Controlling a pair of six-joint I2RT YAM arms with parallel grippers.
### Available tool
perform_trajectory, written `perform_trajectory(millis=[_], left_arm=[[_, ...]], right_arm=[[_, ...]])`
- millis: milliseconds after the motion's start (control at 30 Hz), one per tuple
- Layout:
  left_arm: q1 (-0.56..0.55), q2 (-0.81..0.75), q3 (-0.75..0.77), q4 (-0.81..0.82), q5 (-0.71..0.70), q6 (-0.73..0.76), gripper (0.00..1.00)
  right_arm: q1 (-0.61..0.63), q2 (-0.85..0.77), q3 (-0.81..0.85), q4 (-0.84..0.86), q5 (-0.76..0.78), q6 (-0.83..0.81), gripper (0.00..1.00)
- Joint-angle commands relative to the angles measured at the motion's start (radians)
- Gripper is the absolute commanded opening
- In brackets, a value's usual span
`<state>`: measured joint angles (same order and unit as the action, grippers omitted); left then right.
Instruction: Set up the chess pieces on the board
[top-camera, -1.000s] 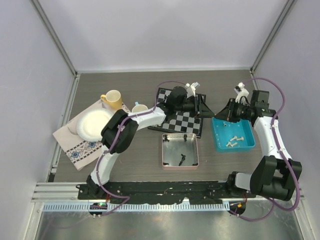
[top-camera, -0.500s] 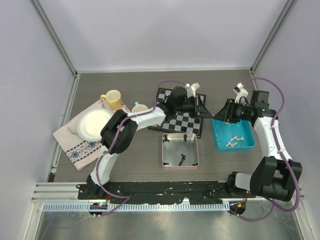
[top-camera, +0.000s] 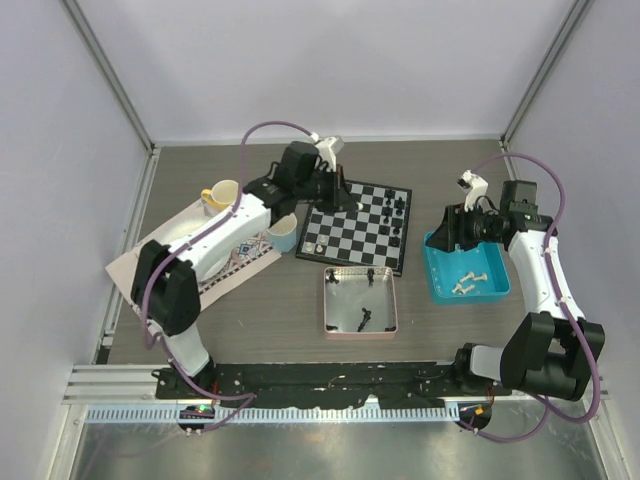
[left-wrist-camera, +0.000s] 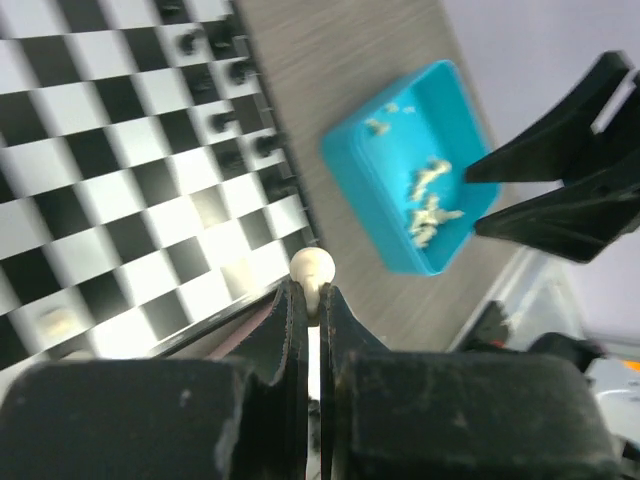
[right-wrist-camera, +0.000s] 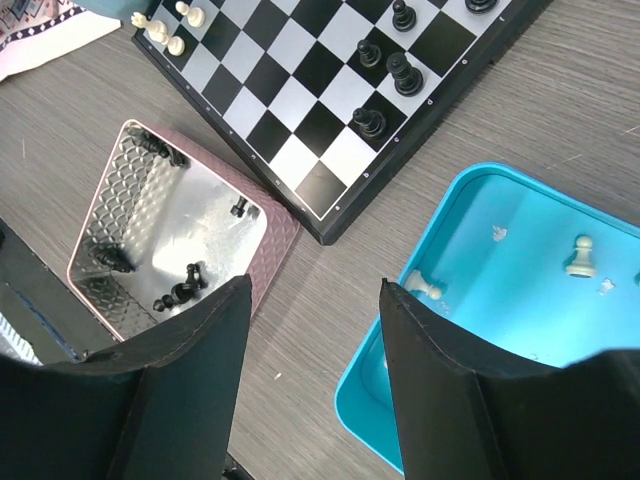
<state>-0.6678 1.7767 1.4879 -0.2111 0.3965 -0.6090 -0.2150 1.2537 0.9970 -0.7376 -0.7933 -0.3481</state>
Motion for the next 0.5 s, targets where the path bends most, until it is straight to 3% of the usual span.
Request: perform_trajectory(millis=[0,133,467], left_arm=[[0.046,-0.048,0.066,-0.405,-0.178,0.238,0.00],[0.057,-0.054,0.072,-0.516,-0.342,0.357,0.00],[0.060,0.105,0.195,-0.556,-0.381,0.448,0.00]], right_arm=[[0.003,0.036,0.043,0.049,0.000,-0.058,0.60],[0.002,0.072,0.026,0.096,-0.035,-0.060,0.60],[-0.029,0.090,-0.031,0.135,-0.089,-0.083,0.59]])
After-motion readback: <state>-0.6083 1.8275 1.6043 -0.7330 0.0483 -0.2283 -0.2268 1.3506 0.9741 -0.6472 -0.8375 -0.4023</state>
